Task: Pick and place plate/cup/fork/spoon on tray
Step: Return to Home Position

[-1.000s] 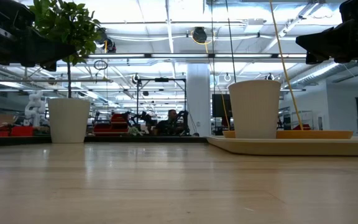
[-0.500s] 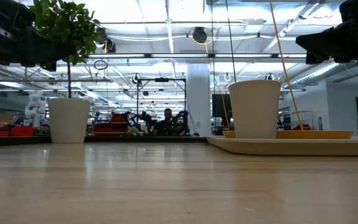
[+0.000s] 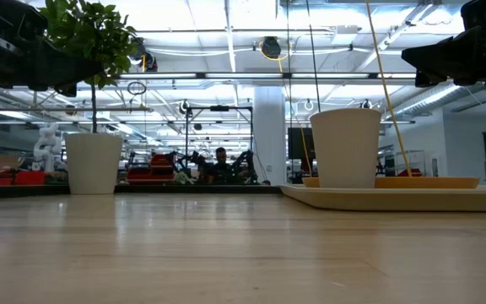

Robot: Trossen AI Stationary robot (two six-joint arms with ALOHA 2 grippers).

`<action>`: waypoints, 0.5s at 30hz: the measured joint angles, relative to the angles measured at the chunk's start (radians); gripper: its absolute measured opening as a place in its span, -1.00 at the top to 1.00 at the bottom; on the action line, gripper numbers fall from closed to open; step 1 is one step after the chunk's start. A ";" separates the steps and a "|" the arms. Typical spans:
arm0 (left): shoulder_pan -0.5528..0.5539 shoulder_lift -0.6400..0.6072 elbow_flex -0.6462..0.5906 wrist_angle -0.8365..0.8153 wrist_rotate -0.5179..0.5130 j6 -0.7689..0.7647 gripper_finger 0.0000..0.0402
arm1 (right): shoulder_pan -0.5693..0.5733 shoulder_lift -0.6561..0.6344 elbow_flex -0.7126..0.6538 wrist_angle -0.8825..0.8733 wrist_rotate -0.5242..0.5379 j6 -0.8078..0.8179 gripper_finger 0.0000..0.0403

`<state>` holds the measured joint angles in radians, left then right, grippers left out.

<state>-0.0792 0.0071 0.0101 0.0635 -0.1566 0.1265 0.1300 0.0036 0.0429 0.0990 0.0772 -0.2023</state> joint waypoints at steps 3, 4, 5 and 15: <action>0.000 0.000 0.000 0.000 0.000 0.000 0.89 | 0.000 0.000 0.000 0.000 0.000 0.000 1.00; 0.000 0.000 0.000 0.000 0.000 0.000 0.89 | 0.000 0.000 0.000 0.000 0.000 0.000 1.00; 0.000 0.000 0.000 0.000 0.000 0.000 0.89 | 0.000 0.000 0.000 0.000 0.000 0.000 1.00; 0.000 0.000 0.000 0.000 0.000 0.000 0.89 | 0.000 0.000 0.000 0.000 0.000 0.000 1.00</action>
<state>-0.0791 0.0071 0.0101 0.0635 -0.1566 0.1265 0.1299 0.0036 0.0430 0.0990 0.0772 -0.2020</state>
